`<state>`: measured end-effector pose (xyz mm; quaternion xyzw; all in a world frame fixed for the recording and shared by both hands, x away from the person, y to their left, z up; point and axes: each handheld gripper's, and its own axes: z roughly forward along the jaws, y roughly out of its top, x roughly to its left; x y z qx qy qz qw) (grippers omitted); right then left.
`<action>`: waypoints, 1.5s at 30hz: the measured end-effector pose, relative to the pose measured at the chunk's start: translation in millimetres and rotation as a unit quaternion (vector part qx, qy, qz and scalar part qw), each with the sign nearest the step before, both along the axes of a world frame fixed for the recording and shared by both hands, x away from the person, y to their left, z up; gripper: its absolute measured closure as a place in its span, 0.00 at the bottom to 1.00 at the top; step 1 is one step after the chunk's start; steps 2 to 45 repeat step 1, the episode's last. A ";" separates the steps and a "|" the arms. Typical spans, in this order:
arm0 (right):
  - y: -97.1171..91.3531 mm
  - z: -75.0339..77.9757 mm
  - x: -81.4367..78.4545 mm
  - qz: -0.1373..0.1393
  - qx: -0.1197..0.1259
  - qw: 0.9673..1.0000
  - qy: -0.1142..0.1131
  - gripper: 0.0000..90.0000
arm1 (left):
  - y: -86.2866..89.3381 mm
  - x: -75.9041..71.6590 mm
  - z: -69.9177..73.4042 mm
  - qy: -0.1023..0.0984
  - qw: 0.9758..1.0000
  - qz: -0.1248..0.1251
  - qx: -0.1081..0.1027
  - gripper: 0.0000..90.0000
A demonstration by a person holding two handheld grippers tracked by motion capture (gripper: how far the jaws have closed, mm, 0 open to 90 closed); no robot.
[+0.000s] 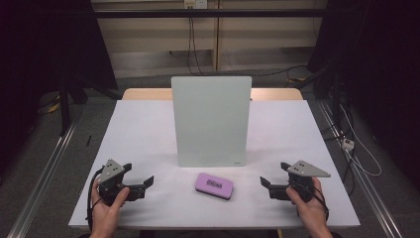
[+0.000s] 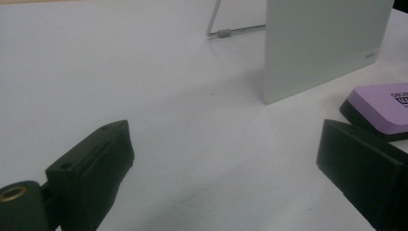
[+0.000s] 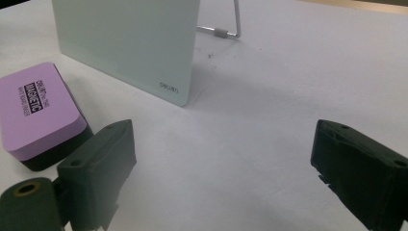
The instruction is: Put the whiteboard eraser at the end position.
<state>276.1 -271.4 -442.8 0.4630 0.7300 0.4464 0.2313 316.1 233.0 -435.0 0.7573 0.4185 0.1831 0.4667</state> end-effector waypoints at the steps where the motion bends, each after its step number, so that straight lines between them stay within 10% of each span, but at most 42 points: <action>1: -0.2 0.7 0.2 -0.002 0.002 1.000 -0.001 0.09 | -0.4 0.2 -0.1 0.002 1.000 0.000 -0.001 0.06; 45: -0.2 0.7 0.2 -0.002 0.002 1.000 -0.001 0.09 | -0.4 0.2 -0.1 0.002 1.000 0.000 -0.001 0.06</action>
